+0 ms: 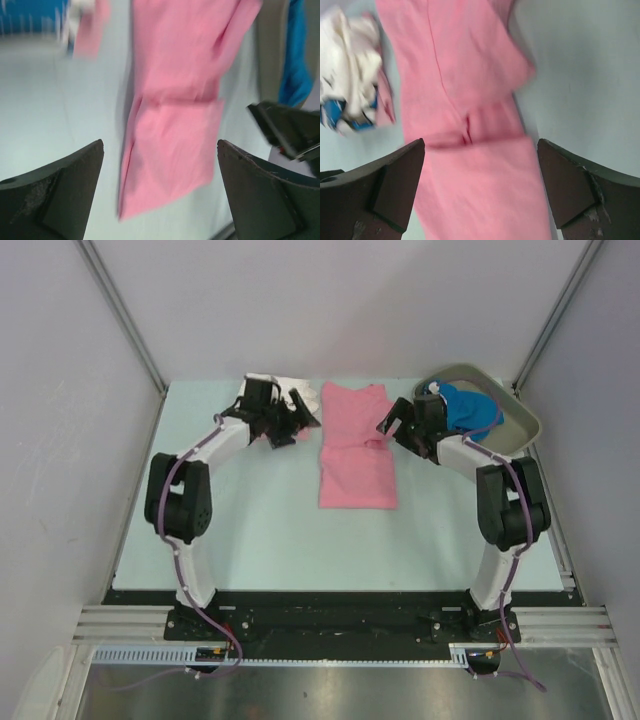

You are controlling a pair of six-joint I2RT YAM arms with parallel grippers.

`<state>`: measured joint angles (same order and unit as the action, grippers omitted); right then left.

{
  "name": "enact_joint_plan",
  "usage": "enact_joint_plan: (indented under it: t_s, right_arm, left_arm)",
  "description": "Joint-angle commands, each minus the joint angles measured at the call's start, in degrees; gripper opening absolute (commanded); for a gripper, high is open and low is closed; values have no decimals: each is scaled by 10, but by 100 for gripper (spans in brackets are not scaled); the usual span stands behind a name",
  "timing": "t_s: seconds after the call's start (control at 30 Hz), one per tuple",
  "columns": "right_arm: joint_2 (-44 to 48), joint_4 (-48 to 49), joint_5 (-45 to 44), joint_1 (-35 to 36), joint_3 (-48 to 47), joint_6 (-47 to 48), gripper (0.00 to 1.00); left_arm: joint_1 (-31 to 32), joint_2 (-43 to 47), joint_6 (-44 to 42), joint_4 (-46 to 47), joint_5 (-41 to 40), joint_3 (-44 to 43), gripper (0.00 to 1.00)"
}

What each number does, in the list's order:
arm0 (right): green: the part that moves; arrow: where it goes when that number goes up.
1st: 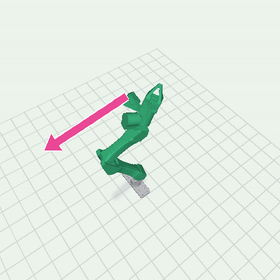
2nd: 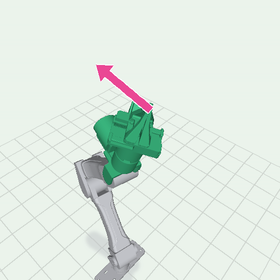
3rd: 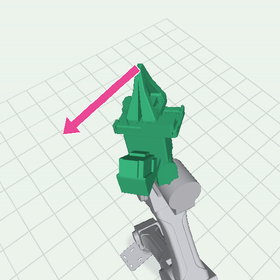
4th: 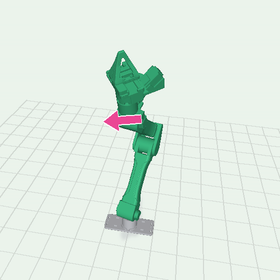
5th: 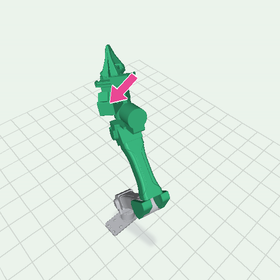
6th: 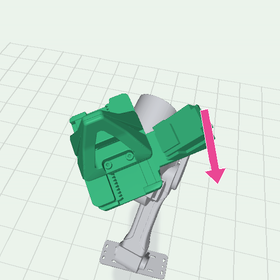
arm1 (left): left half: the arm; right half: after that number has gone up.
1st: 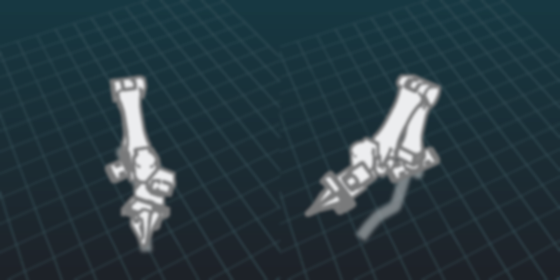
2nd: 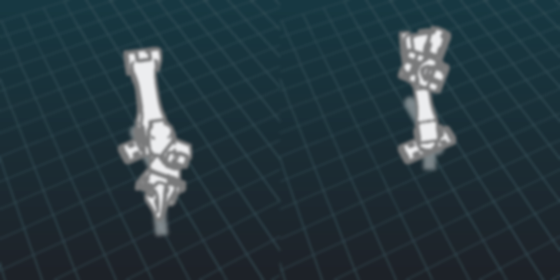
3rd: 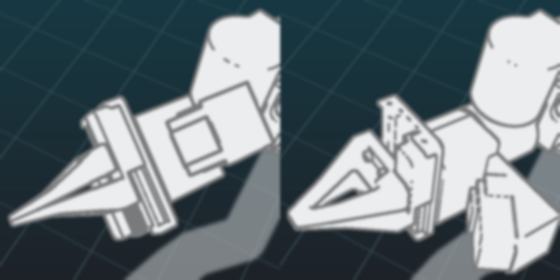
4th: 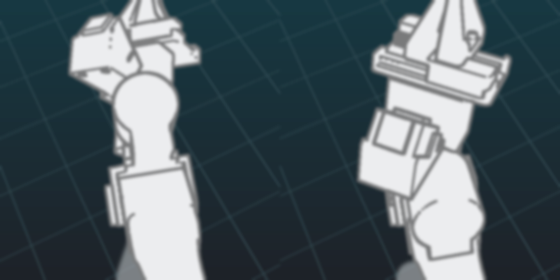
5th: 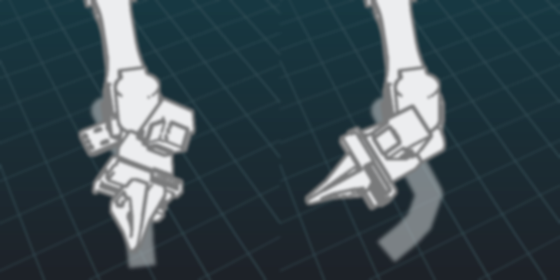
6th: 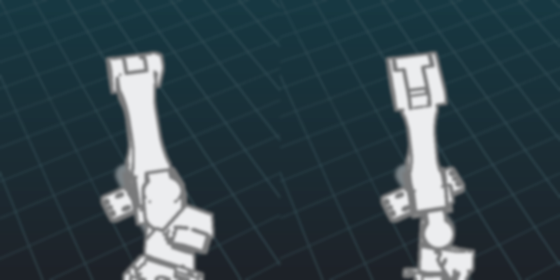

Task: Fold and stack the t-shirts
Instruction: Fold the tshirt

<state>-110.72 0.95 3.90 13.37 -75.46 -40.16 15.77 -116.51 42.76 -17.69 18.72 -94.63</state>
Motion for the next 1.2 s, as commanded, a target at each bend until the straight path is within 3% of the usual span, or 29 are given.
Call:
enact_joint_plan:
  t_s: [0.0,0.1,0.33,0.83,0.97,1.0,1.17]
  right_arm:
    - [116,-49,-65,42,98,54,100]
    - [146,-35,-23,39,166,68,100]
    - [223,8,9,31,292,62,100]
    - [281,16,28,1,381,59,98]
    - [284,21,31,-6,389,54,98]
    - [282,22,33,-8,391,53,98]
    - [283,26,39,-14,399,53,96]
  left_arm:
    - [43,124,-5,26,-15,223,100]
    - [50,179,2,75,-3,335,100]
    - [65,198,15,165,30,465,100]
    - [100,120,21,132,-1,421,98]
    - [113,88,22,132,6,403,90]
    - [115,86,25,135,9,404,82]
    - [119,83,30,137,7,413,62]
